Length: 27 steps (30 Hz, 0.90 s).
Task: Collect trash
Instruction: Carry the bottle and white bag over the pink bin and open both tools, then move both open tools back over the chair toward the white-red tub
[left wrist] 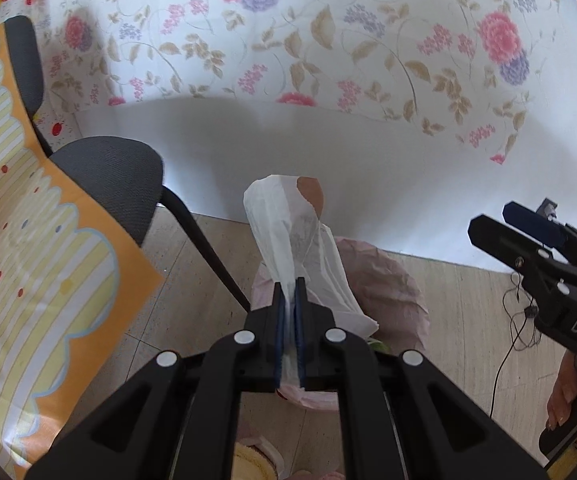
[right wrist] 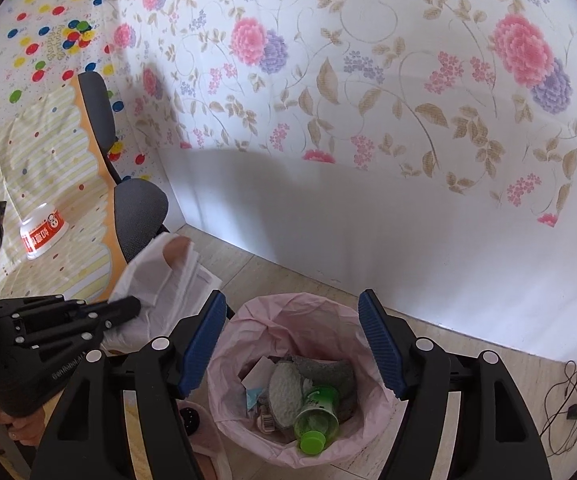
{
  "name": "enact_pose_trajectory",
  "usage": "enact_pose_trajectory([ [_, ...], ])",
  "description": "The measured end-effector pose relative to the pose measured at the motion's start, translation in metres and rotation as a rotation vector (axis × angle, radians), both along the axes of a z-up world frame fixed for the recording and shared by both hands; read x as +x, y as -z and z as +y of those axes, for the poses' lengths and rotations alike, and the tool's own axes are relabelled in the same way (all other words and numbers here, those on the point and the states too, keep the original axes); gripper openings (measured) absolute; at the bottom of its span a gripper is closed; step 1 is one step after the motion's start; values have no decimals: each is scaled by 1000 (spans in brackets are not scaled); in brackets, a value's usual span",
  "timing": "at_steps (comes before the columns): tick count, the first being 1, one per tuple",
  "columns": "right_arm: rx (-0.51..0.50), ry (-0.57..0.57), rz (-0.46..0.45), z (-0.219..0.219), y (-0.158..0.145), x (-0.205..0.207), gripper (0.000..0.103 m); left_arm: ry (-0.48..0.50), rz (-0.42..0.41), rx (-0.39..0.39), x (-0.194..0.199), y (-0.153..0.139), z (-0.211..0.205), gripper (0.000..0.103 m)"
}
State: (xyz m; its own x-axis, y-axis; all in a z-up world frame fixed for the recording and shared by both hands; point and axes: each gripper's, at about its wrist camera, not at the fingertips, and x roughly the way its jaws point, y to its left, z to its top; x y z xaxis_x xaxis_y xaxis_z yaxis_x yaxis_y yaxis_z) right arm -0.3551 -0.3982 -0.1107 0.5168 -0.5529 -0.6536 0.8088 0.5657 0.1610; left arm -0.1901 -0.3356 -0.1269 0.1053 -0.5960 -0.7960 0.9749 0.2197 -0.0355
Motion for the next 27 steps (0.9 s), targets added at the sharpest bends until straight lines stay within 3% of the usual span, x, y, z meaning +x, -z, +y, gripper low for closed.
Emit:
enact_pose_trajectory([
  [2,5,10,0,-1,1,-5,69,20,-6,7,-7,3,-6,10],
  [3,8,15,1,-1,2,-7,69,31,-9,9,-10,5,-8,26],
  [4,13,19,2,-2,3,-9,69,36,-11,8,-12,6,-10,49],
  [6,18,28,2,-2,5,-13,69,34,-15,-1,-14,7,-14,59],
  [16,29,33,3,-4,6,-11,69,-88,-1,-35,18,-3,5,59],
  [27,16,-47,30,9,-5,33,69,-238,-88,-108,61,-31,49,59],
])
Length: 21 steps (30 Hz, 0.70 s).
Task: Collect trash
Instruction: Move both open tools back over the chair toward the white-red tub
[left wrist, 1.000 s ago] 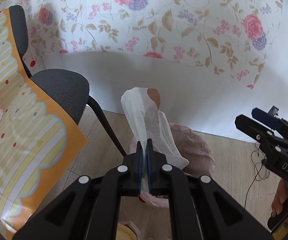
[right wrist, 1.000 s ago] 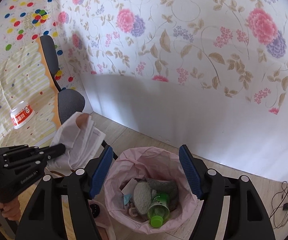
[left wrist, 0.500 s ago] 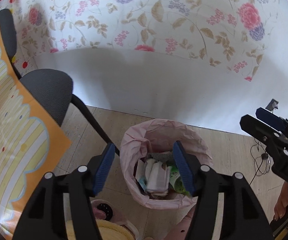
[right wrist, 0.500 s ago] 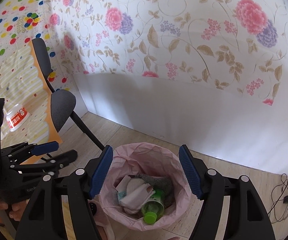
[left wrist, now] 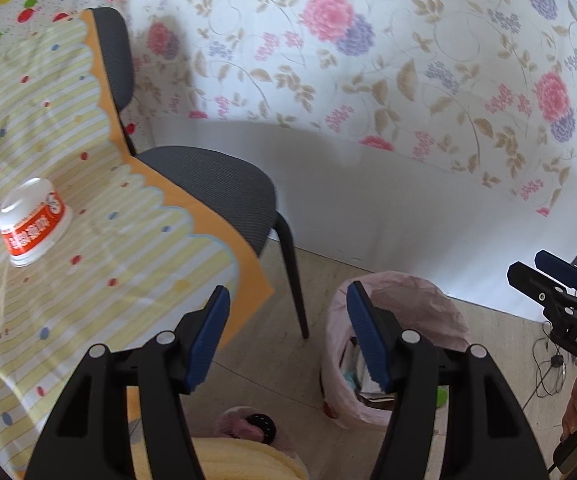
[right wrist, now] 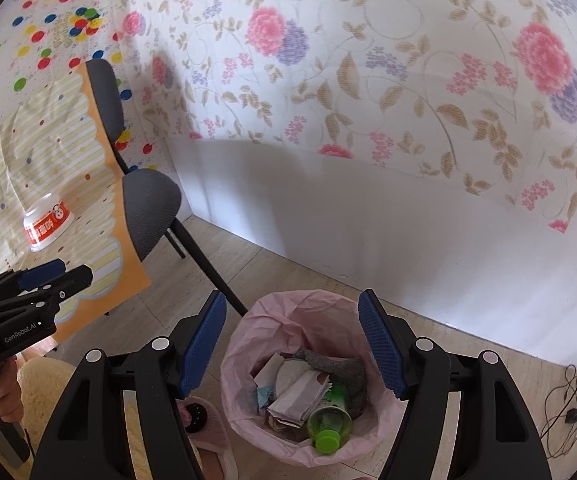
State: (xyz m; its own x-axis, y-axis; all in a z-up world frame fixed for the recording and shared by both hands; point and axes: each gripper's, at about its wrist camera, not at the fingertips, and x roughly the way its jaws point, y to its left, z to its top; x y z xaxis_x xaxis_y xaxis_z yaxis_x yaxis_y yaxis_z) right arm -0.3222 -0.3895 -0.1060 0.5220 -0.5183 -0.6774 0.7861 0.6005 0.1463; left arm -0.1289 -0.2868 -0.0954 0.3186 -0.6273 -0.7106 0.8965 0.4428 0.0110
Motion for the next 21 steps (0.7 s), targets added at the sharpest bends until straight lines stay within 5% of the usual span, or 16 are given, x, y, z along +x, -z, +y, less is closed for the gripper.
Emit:
enact_pose_trajectory([
  [21,-66,-448,-93,63,-69,202,69,-443,-102,-32,150,-54,128,59],
])
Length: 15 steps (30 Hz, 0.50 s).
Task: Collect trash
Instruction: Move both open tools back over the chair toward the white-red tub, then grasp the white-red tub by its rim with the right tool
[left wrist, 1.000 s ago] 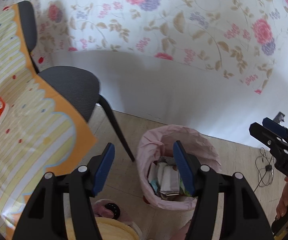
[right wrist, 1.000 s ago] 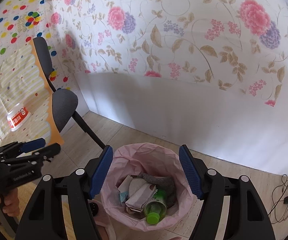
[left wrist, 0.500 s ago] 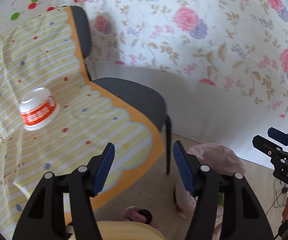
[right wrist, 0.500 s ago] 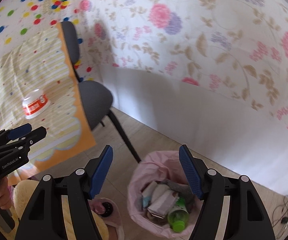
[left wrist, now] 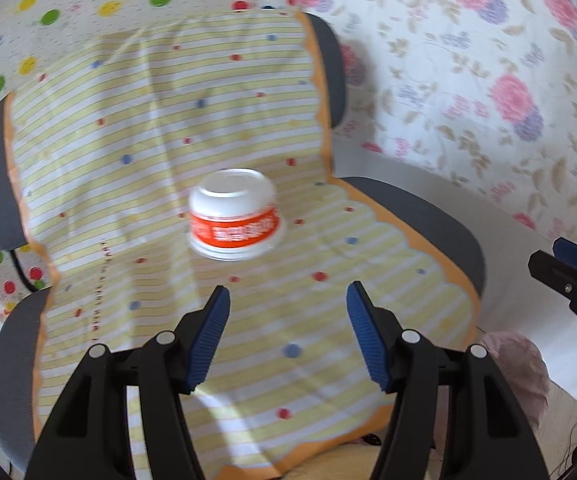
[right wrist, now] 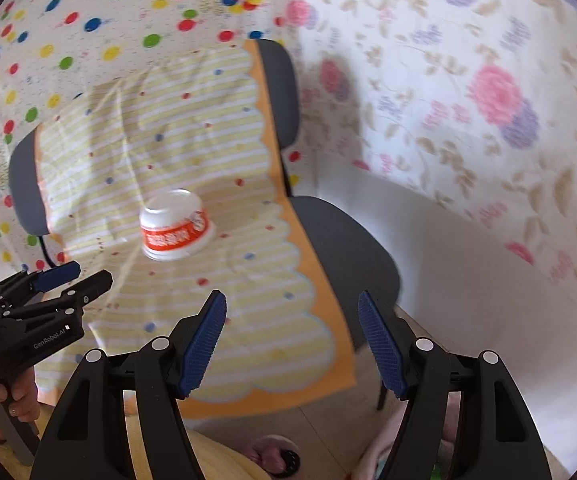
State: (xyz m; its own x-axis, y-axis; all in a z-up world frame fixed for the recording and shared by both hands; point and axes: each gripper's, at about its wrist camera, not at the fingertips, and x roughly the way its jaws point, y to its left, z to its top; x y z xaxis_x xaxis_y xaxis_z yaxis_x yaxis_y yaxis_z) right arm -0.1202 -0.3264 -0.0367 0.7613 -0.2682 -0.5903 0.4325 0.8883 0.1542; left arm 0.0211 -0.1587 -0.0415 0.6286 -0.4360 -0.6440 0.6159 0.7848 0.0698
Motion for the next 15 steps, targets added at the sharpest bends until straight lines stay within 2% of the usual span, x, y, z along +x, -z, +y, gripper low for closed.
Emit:
enact_pose_trajectory([
  [9,-1,-128,17,22,-9,88,69,-133,35,9,61,2,41,59],
  [15,-15,-153,40,26,-4,144,69,-189,49,13,101,8,52,59],
])
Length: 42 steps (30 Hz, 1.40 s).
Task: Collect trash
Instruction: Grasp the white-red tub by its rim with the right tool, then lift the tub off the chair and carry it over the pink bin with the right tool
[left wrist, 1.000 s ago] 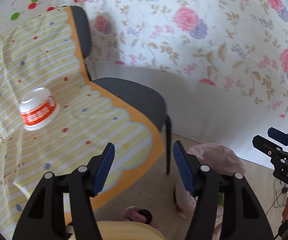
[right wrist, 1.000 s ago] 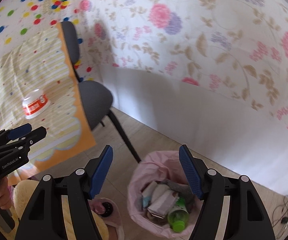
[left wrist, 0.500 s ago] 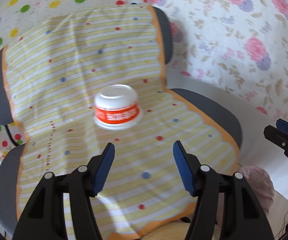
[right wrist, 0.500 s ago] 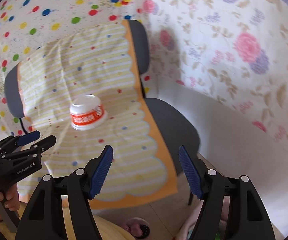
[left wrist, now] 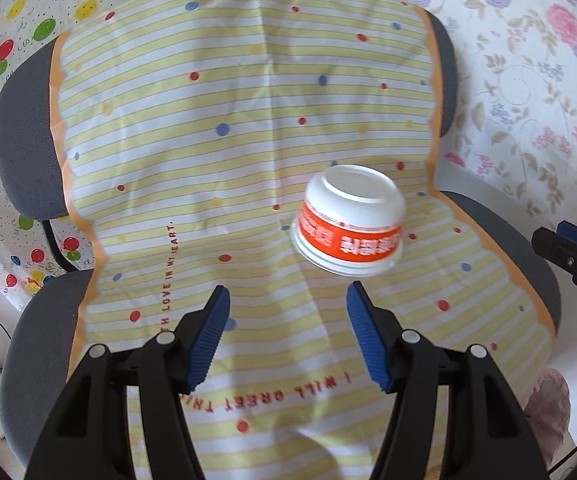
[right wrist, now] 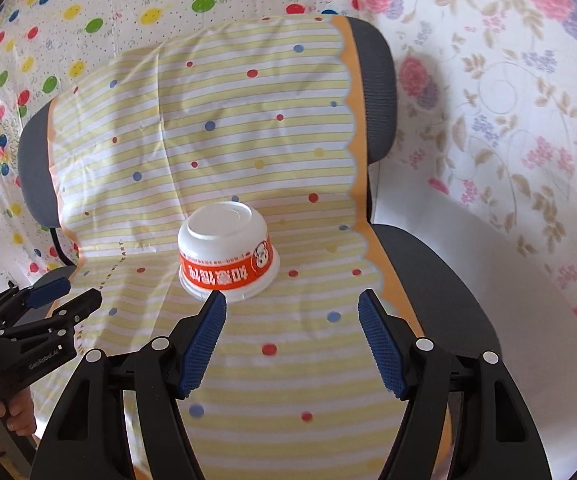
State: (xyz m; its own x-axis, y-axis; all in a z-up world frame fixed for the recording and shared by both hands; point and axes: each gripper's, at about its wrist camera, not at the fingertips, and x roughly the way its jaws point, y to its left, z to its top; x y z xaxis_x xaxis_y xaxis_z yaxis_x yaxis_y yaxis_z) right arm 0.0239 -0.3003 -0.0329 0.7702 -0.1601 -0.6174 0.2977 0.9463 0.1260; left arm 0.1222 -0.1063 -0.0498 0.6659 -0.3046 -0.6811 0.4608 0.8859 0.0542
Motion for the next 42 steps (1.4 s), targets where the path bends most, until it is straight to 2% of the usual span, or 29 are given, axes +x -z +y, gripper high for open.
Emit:
enact_pose_trajectory([
  [15,14,-43,24,-5,17,104,69,-4,31,23,72,23,-24,59],
  [21,95,-60,50,-11,38,144,68,-2,86,40,88,46,-32,59],
  [24,130,-59,77,-14,51,159,64,-18,100,47,92,52,-28,59],
  [27,145,-59,75,-16,53,154,63,-30,100,55,94,52,-23,59],
  [32,112,-61,79,-17,52,121,62,-29,87,55,86,49,-21,59],
  [40,66,-7,72,-26,47,29,61,4,62,41,54,41,-26,59],
  [42,61,19,86,-30,50,11,57,11,69,35,46,40,-28,59],
])
